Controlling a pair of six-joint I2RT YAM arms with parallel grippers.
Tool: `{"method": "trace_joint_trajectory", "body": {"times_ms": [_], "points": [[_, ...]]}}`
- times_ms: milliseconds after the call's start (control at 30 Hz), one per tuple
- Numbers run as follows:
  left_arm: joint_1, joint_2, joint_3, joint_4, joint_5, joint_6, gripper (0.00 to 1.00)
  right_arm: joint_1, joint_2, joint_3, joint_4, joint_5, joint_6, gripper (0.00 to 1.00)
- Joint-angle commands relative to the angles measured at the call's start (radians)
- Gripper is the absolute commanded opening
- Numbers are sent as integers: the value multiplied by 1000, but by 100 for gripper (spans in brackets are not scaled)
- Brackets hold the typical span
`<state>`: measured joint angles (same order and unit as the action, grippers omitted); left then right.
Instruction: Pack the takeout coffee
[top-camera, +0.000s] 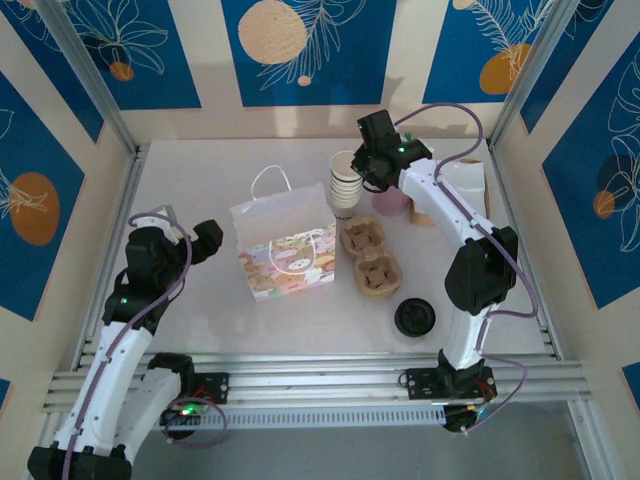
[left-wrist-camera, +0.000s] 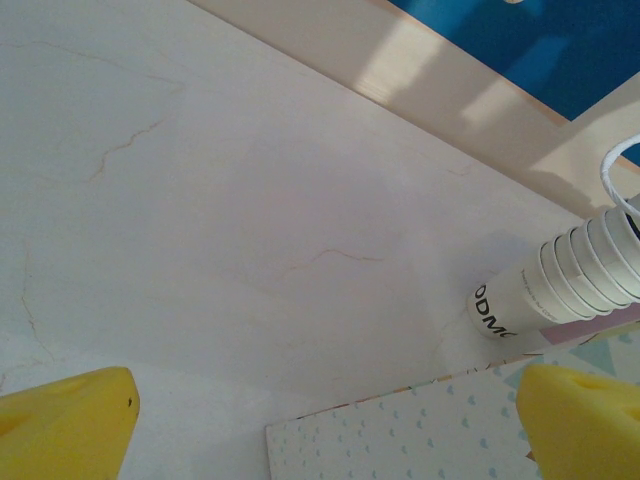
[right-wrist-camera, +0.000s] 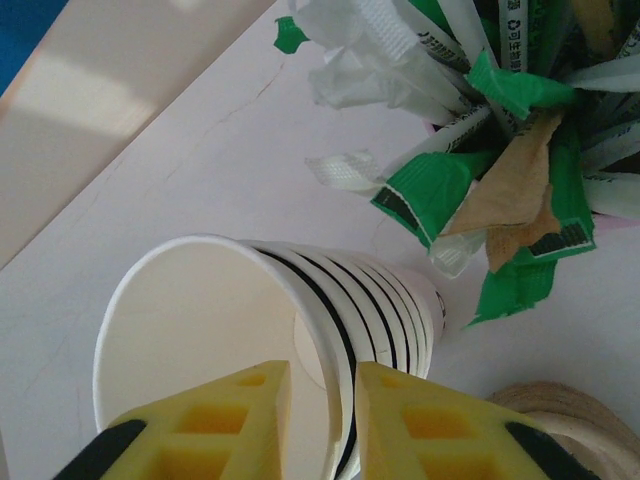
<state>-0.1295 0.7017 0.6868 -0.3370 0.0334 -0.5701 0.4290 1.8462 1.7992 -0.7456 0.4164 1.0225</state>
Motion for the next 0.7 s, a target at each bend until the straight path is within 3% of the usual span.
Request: {"method": "trace_joint_trajectory", "body": {"times_ms": [0, 367, 667], "points": [[-4, -10, -10, 16, 12, -11, 97, 4, 4, 37, -5, 16, -2, 22], [-4, -13, -10, 16, 9, -10, 97, 4, -2, 38, -6, 23, -13, 10], [-3, -19, -9, 14, 2, -6, 97, 3, -45, 45, 3, 18, -47, 6]]}}
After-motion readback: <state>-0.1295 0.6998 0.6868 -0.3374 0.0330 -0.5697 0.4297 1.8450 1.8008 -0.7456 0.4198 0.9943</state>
